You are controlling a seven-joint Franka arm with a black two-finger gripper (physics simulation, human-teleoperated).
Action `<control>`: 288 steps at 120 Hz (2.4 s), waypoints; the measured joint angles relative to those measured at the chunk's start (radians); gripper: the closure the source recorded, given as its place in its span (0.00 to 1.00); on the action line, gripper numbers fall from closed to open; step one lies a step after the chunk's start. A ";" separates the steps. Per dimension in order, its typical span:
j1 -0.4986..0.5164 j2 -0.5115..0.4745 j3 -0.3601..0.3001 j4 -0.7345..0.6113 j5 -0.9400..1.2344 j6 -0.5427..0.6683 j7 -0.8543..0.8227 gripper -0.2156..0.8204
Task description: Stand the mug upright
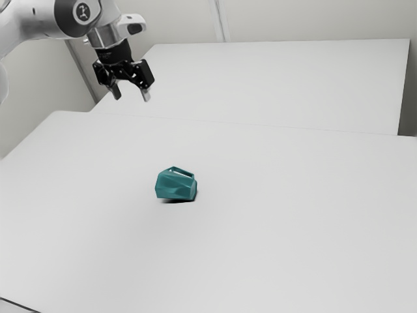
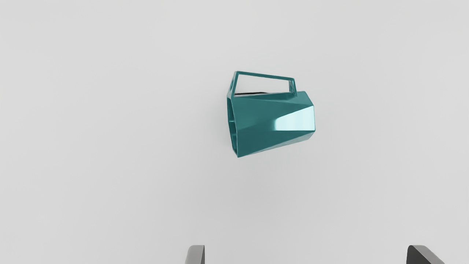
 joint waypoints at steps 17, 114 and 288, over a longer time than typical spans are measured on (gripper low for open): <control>0.004 0.000 -0.001 -0.018 -0.004 -0.001 -0.010 0.21; 0.012 0.040 0.181 -0.454 -0.297 0.277 0.044 0.21; 0.030 0.236 0.257 -0.494 -0.851 0.346 0.727 0.21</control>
